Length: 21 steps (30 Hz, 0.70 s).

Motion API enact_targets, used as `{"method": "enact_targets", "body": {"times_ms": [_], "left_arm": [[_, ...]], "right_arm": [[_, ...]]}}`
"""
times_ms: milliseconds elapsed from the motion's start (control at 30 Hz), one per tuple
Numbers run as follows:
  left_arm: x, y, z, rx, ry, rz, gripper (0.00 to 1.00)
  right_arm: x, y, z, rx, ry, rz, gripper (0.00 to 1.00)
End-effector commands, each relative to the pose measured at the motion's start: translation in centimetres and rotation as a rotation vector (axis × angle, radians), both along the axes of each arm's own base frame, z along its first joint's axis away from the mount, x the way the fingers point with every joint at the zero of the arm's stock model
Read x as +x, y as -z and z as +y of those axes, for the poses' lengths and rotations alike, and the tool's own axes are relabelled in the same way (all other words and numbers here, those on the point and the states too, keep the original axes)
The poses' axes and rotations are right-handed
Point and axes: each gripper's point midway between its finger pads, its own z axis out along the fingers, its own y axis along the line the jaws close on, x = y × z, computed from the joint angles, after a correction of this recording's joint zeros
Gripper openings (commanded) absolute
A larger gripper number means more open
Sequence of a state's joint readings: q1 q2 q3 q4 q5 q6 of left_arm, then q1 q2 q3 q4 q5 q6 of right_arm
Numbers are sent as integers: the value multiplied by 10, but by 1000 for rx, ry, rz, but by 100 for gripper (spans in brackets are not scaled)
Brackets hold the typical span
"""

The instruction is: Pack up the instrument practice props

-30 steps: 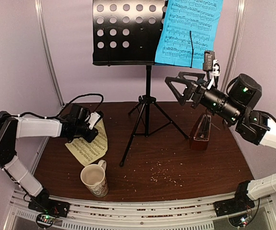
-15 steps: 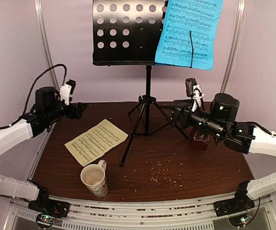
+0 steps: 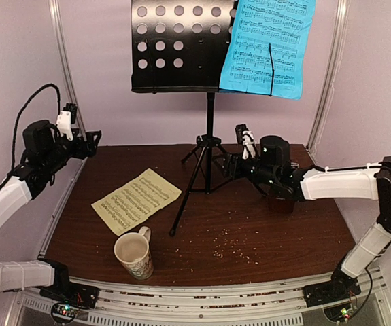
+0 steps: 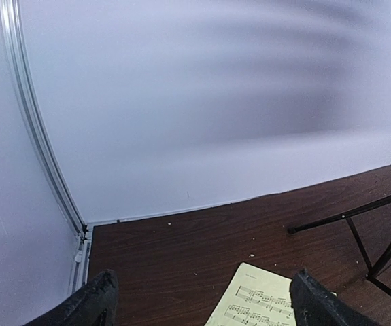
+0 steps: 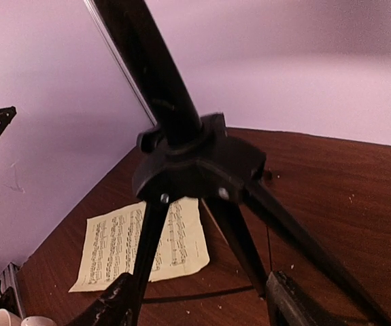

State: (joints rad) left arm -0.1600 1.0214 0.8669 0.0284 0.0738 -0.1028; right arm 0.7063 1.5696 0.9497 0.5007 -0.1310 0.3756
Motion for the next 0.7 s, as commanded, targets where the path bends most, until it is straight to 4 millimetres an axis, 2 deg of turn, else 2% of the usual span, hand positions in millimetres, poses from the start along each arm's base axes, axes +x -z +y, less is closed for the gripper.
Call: {"method": "enact_targets", "body": {"times_ms": [0,67,233,533,667], "left_arm": [[-9,-16,2,6,-5,-65,91],[-10,-16,2,4,-3,-67,91],[-12,-19,2,4,-1,-71,91],[-13,-18,2,4,1,-70,91],[-13,-18,2,6,0,-70,91]], "right_arm": [[23,-56,18,142,-51,-132,65],[32,-59,23,145,-48,-150,65],[51,-71,22,155,-7,-193,63],[65,-86,38,139,-39,-245,57],[71,-91,44,121,-52,-270,50]]}}
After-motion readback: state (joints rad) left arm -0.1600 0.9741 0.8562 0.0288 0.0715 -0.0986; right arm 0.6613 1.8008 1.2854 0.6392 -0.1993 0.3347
